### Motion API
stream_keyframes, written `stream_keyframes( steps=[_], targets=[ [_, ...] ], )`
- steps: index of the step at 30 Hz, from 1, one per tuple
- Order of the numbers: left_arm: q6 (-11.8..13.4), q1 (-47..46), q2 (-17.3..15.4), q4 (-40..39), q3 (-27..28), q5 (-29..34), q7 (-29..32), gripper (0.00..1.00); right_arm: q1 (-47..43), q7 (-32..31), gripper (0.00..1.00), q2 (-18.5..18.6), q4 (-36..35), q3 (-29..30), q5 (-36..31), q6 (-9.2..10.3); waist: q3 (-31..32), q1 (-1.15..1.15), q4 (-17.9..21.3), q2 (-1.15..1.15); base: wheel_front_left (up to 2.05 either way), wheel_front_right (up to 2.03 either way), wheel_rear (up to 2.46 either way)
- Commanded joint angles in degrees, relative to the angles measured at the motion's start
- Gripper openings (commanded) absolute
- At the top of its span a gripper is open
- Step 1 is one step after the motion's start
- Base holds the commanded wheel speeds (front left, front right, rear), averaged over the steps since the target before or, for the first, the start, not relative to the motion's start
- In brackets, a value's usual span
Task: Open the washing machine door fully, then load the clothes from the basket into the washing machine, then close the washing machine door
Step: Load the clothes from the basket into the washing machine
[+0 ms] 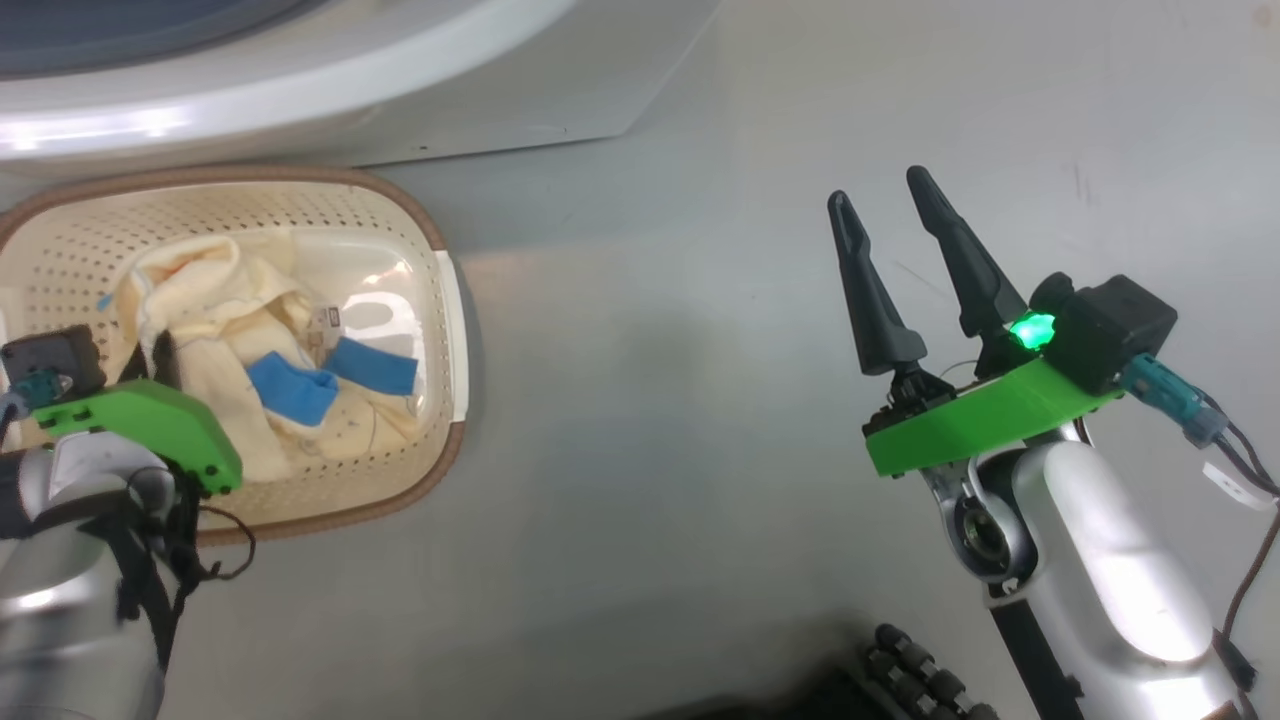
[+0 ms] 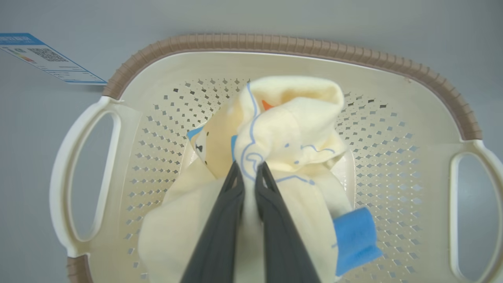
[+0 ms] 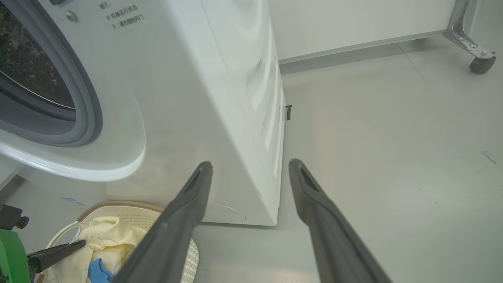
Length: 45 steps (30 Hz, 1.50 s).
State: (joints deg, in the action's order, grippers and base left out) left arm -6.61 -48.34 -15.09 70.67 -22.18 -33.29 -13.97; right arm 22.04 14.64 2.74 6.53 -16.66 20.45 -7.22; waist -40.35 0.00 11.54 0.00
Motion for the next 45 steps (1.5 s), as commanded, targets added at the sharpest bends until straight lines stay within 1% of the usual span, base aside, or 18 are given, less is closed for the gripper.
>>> stream_keyframes(
  steps=[1, 5, 14, 25, 34, 37, 45],
  targets=[
    [-0.11, 1.91, -1.8, -0.86, 1.29, -0.32, -0.82, 0.0, -2.2, 0.36, 1.0, 0.14, -1.31, -0.59, -0.45, -0.26, 2.57, 0.0, -1.59, 0.0, 0.0, 0.0, 0.0],
    [-0.22, 4.21, -0.49, -2.8, 1.41, -0.3, -0.98, 0.0, -3.37, 0.36, 1.0, 0.14, -0.72, 0.02, -1.15, -0.26, 5.85, 0.0, -2.87, 0.0, 0.0, 0.0, 0.0],
    [0.53, 12.3, 1.26, -11.55, 3.99, 0.83, -1.02, 0.0, -6.25, 0.36, 1.0, 0.14, 0.22, 1.13, -2.37, -0.26, 12.93, 0.0, -4.68, 0.0, 0.0, 0.0, 0.0],
    [0.74, 23.06, 3.81, -21.1, 8.84, 2.46, -1.02, 0.0, -10.05, 0.36, 1.0, 0.14, 0.96, 2.26, -3.58, -0.26, 21.32, 0.0, -6.13, 0.0, 0.0, 0.0, 0.0],
    [0.34, 30.74, 6.06, -29.13, 12.86, 5.07, -1.03, 0.0, -12.45, 0.36, 1.0, 0.14, 1.1, 2.71, -4.14, -0.26, 26.41, 0.0, -7.27, 0.0, 0.0, 0.0, 0.0],
    [0.22, 32.34, 6.42, -30.51, 13.58, 5.82, -1.03, 0.0, -12.94, 0.36, 1.0, 0.14, 1.26, 2.67, -4.27, -0.26, 27.46, 0.0, -7.33, 0.0, 0.0, 0.0, 0.0],
    [-0.33, 37.52, 7.6, -37.52, 16.34, 8.5, -1.03, 0.0, -14.61, 0.36, 1.0, 0.14, 1.35, 2.96, -4.42, -0.26, 30.84, 0.0, -7.7, 0.0, 0.0, 0.0, 0.0]
  ],
)
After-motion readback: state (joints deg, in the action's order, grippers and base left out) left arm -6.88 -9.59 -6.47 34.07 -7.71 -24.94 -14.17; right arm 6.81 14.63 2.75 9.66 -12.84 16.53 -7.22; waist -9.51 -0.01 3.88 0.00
